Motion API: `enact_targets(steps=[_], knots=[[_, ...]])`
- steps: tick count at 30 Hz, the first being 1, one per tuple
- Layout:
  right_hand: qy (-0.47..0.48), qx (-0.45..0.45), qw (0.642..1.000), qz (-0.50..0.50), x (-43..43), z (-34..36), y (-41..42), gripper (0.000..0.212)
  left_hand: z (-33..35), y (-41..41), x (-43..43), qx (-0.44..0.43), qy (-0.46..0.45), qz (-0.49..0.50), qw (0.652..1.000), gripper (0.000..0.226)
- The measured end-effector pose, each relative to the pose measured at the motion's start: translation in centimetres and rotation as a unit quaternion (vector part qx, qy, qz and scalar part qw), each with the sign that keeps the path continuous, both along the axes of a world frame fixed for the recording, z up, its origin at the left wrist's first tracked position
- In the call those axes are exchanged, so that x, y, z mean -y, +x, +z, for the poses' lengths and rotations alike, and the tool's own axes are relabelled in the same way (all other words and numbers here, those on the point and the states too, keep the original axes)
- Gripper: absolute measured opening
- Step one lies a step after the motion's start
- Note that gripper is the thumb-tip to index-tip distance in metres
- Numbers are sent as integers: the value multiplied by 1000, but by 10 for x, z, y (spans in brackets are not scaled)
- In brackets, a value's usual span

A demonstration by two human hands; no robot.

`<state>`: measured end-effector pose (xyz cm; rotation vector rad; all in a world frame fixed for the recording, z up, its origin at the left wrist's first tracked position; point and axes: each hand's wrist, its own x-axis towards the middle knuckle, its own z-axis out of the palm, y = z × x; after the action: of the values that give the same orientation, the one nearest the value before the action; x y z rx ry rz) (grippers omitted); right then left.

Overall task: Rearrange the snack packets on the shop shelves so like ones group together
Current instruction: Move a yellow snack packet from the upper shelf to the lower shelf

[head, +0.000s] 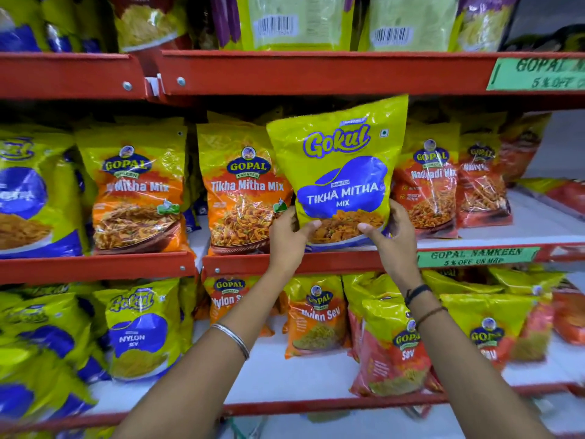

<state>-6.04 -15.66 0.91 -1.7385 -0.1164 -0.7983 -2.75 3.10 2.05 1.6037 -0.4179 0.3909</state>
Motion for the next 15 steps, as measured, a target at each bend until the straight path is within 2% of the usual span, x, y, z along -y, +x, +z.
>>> enact_targets(steps=[6, 8, 11, 15], knots=[[21, 37, 999, 19, -32, 11, -34, 65, 10, -46, -37, 27, -43, -7, 999, 24], [6, 14, 1000, 22, -44, 3, -44, 67, 1, -61, -54, 26, -32, -5, 999, 23], [0, -36, 998, 48, -67, -24, -59, 61, -28, -78, -85, 2, -11, -2, 1000, 23], [-4, -117, 991, 64, -91, -74, -72, 56, -75, -93, -117, -56, 16, 3, 998, 37]])
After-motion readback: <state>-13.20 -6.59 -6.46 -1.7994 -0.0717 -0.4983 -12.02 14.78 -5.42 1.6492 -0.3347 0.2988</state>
